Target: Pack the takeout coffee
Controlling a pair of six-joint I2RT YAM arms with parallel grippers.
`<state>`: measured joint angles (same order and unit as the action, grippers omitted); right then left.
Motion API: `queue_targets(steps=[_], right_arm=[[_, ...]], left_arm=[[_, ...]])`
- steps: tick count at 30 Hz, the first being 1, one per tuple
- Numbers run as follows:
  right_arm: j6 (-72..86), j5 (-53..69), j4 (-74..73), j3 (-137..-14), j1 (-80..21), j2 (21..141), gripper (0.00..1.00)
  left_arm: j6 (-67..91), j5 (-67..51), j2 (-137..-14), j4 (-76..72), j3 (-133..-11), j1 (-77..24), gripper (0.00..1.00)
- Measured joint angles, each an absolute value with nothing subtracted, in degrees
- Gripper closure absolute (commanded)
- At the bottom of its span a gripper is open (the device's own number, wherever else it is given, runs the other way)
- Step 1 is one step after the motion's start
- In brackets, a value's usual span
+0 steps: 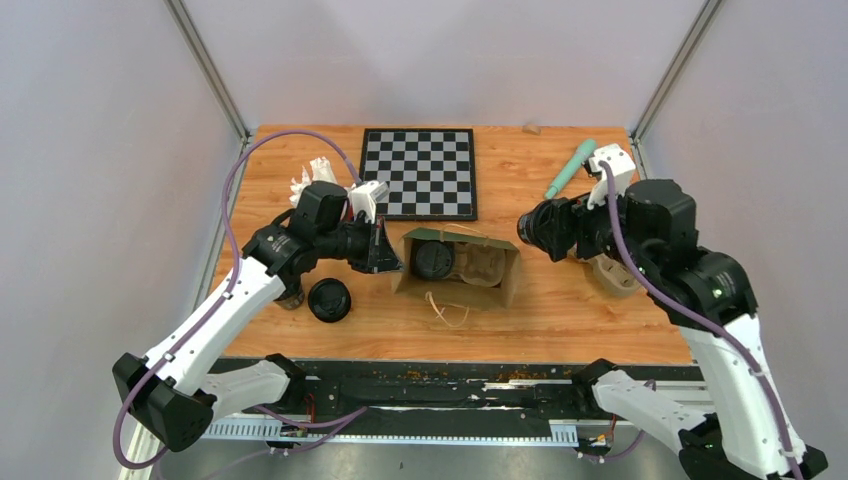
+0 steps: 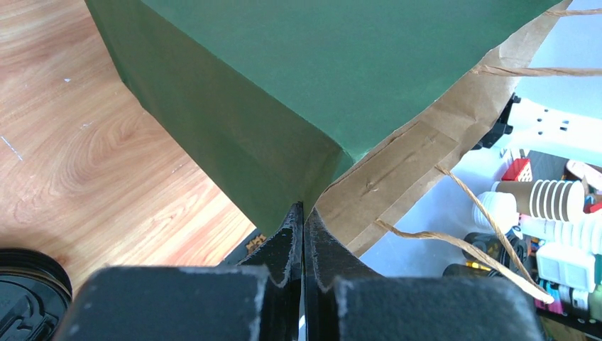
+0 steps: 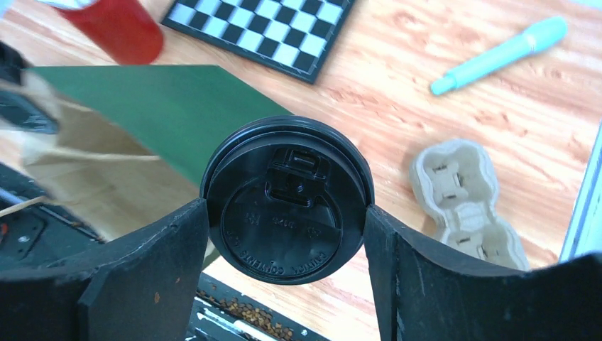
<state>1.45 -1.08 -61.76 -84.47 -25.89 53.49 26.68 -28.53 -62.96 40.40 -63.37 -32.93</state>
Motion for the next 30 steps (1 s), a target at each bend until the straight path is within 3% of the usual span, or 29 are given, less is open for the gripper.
queue_targets(steps=[15, 30], right_arm=[[2.5, 8.5, -64.5, -93.1, -31.1, 52.0, 0.31], [1.8, 18.7, -61.3, -84.8, -31.8, 47.5, 0.31]], left_arm=[[27.4, -28.3, -63.5, 39.8, -64.5, -33.0, 1.0], [28.3, -28.1, -63.7, 39.4, -64.5, -33.0, 1.0]])
